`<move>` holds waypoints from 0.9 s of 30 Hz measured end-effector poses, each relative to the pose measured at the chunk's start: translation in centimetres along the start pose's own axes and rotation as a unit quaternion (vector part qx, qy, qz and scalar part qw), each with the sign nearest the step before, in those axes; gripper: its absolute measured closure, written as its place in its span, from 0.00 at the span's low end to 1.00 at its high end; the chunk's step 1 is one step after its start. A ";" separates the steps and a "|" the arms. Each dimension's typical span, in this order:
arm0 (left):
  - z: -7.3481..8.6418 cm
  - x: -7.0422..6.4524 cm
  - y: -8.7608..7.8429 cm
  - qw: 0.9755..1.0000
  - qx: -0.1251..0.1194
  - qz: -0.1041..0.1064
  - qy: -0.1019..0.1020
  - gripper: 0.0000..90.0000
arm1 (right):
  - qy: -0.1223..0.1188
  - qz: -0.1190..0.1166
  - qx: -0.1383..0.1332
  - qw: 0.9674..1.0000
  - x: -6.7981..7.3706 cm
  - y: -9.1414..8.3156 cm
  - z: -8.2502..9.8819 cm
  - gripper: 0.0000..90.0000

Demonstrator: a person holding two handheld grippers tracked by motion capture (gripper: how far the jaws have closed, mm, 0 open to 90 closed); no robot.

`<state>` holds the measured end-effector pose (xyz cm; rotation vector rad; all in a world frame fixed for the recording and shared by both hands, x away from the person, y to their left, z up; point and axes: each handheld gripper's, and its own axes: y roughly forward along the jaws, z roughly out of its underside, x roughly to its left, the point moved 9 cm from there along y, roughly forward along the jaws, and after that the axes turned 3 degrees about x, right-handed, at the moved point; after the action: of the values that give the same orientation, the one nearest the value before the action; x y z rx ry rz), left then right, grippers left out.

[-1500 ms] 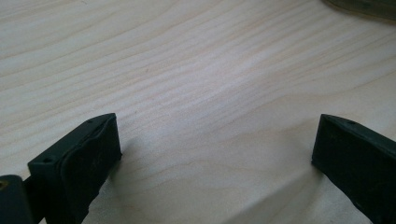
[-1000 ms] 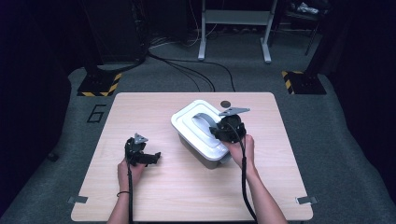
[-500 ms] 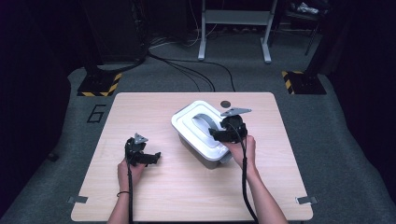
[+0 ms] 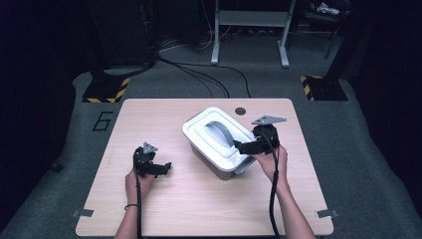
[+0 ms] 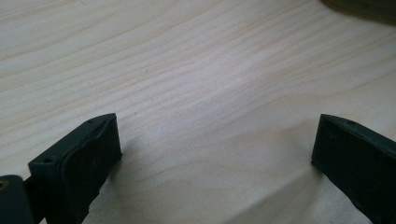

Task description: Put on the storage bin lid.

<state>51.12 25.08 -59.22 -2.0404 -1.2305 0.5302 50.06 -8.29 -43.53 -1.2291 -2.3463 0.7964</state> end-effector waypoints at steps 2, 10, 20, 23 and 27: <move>0.0 0.0 0.0 1.000 -0.001 0.000 0.000 0.01 | 0.007 0.003 0.000 1.000 -0.6 -0.3 0.5 0.01; 0.0 0.0 0.0 1.000 0.000 0.000 0.000 0.01 | 0.023 0.015 -0.008 1.000 -3.4 -1.6 2.4 0.00; 0.0 0.0 0.0 1.000 0.000 0.000 0.000 0.01 | 0.048 0.034 0.002 0.998 -6.4 -2.8 5.4 0.00; 0.0 0.0 0.0 1.000 0.000 0.000 0.000 0.01 | 0.052 0.038 0.004 0.998 -7.1 -3.0 6.3 0.00; 0.0 0.0 0.0 1.000 0.000 0.000 -0.001 0.01 | 0.064 0.043 0.010 0.997 -8.0 -2.9 7.8 0.00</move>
<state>51.13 25.07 -59.23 -2.0403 -1.2312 0.5315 48.33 -18.67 -48.22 -1.3409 -2.1919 0.7431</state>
